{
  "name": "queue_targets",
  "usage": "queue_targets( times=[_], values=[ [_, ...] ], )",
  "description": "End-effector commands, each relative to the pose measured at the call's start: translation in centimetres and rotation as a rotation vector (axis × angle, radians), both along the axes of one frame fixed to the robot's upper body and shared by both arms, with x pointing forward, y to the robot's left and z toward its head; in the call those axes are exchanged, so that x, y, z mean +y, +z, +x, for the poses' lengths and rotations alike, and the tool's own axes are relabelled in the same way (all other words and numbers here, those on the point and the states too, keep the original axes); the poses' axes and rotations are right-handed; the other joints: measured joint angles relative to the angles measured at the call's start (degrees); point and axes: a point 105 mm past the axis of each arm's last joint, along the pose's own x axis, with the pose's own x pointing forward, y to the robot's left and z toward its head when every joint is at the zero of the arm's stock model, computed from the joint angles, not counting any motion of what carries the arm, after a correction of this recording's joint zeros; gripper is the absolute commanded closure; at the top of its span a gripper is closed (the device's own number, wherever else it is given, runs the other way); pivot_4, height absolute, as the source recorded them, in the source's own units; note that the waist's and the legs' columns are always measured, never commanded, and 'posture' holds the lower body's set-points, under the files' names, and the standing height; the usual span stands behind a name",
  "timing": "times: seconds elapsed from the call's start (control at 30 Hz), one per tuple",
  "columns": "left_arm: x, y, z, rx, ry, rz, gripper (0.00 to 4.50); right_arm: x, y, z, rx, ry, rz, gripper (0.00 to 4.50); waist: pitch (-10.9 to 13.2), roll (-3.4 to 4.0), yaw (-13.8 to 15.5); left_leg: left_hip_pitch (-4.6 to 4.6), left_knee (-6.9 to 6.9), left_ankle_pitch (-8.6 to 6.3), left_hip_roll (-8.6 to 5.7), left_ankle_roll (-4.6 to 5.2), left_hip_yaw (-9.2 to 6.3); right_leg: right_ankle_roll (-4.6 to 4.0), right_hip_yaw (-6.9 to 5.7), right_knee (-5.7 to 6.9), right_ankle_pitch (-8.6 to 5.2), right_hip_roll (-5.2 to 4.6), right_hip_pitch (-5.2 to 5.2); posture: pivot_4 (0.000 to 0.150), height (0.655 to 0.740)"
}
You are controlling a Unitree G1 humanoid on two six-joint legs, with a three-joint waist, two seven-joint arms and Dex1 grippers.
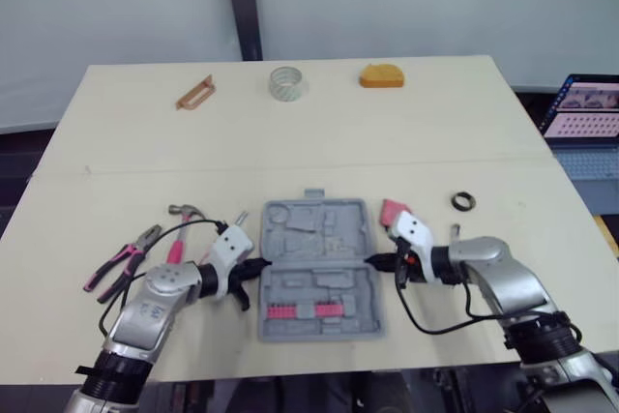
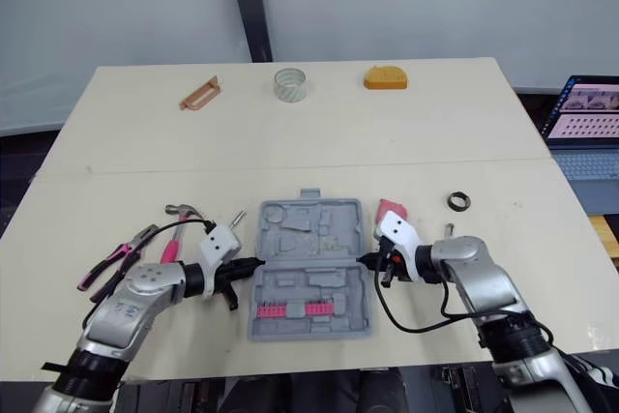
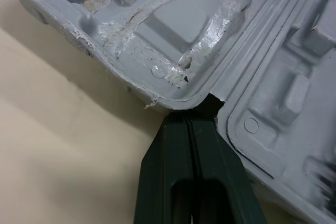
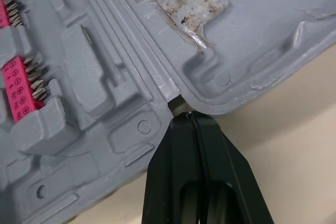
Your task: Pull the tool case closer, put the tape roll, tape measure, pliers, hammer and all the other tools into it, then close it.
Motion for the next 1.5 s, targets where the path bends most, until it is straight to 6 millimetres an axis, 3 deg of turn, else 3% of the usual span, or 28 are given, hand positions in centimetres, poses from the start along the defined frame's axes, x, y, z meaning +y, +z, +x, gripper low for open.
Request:
queue_targets(
  times=[0.03,0.47,1.5],
  values=[
    [-0.9,-0.4,-1.5,0.048,-0.049,-0.020,4.50,1.3,1.4,-1.4,-0.012,0.071,0.056,4.46,0.0,0.00,0.1,0.00,0.00,0.00,0.00,0.01,0.01,0.00,0.01,0.00,0.00,0.00,0.00,0.150,0.7400],
    [-0.5,-1.0,-3.7,0.111,-0.032,-0.023,4.50,1.2,0.7,-3.4,0.050,0.079,0.053,4.46,0.0,0.00,1.3,0.01,0.01,-0.02,0.00,0.00,0.03,0.00,0.03,-0.04,0.00,0.00,0.00,0.150,0.7400],
    [-0.1,-2.0,-6.3,0.198,-0.067,0.005,4.50,1.2,-0.8,-6.2,0.150,0.110,0.050,4.46,0.0,0.00,1.5,0.02,0.03,-0.03,0.00,0.00,0.03,0.00,0.05,-0.08,0.00,0.00,0.03,0.150,0.7400]
  ],
)
